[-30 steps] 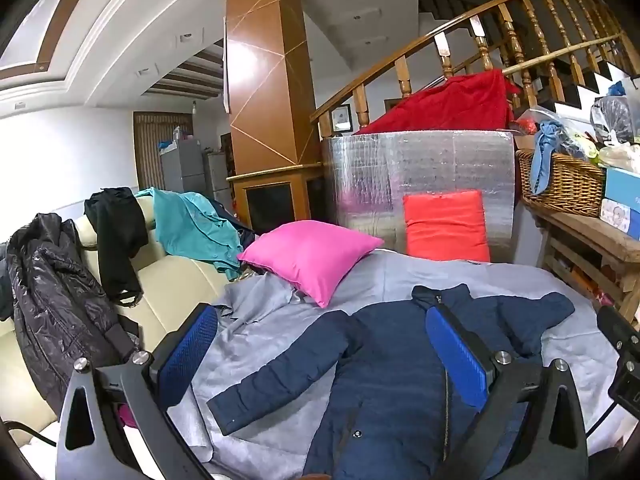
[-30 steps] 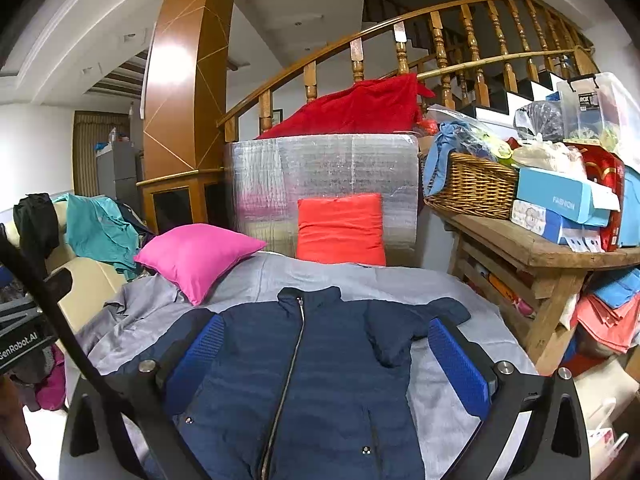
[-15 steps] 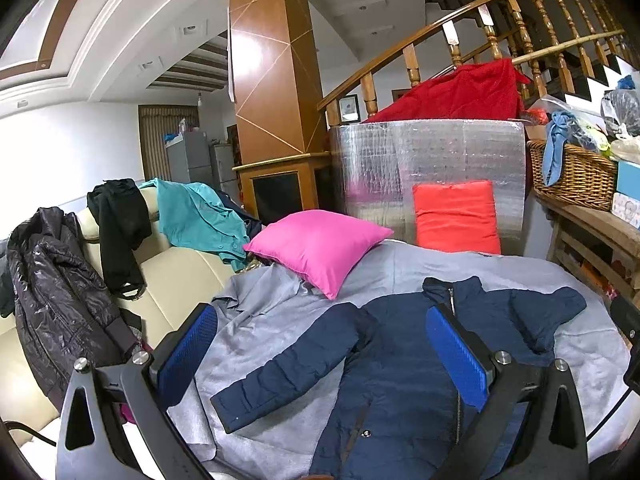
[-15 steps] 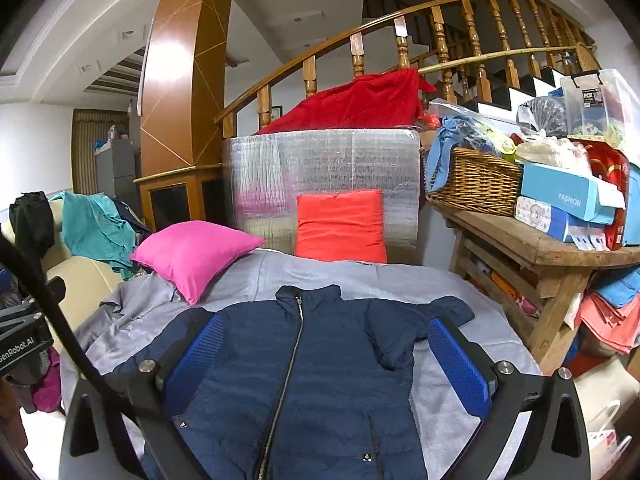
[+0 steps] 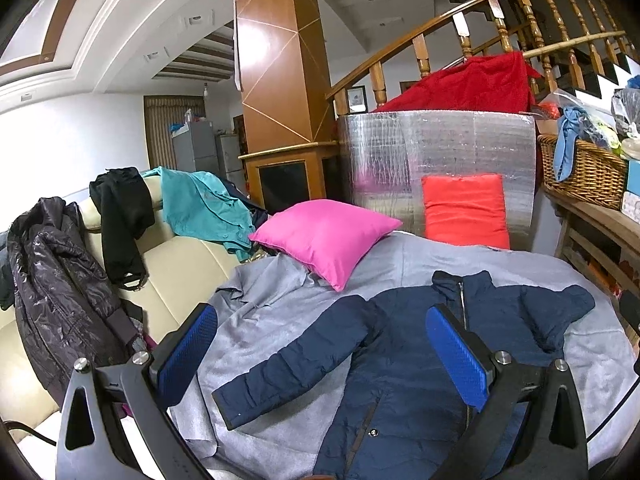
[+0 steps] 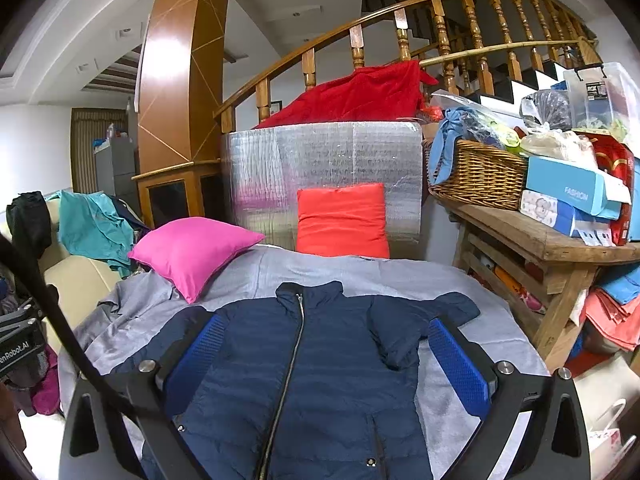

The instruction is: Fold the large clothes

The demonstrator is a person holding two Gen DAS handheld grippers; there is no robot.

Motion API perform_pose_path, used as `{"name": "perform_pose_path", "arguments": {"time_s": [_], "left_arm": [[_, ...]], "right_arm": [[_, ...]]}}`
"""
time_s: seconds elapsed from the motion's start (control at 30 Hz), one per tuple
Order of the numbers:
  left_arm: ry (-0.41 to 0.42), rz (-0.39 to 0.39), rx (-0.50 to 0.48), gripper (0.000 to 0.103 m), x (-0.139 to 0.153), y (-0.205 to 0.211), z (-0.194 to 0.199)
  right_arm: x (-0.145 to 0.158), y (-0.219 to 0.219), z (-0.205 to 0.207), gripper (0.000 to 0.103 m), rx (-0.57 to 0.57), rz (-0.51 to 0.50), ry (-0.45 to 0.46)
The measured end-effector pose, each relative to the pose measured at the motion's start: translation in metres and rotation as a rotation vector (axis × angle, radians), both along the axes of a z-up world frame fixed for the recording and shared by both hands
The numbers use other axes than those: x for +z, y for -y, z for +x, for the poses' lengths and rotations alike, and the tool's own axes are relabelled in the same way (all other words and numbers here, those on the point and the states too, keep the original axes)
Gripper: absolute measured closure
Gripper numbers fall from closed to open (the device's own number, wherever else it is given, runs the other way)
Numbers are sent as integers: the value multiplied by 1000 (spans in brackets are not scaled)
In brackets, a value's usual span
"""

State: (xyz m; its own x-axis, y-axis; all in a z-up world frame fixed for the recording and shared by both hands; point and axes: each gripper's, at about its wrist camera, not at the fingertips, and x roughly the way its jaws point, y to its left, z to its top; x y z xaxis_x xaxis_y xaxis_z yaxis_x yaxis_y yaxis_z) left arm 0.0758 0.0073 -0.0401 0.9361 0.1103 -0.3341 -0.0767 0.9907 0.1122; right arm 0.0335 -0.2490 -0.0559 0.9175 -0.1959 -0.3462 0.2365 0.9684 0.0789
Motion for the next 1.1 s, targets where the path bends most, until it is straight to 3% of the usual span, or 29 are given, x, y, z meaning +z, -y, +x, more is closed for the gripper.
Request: {"name": "perform_pose_path", "arguments": {"time_s": [0.77, 0.9, 1.03, 1.1], "left_arm": [[-83, 47, -36, 0, -31, 40, 47], [-157, 41, -75, 0, -59, 56, 83], [-263, 58, -118, 0, -107, 81, 130], [-332, 29, -144, 0, -133, 93, 157]], "right_arm": [[-27, 45, 42, 0, -51, 59, -18], [-46, 69, 63, 0, -93, 87, -41], [-61, 91, 86, 0, -143, 90, -77], [-68, 102, 97, 0, -171, 75, -94]]}}
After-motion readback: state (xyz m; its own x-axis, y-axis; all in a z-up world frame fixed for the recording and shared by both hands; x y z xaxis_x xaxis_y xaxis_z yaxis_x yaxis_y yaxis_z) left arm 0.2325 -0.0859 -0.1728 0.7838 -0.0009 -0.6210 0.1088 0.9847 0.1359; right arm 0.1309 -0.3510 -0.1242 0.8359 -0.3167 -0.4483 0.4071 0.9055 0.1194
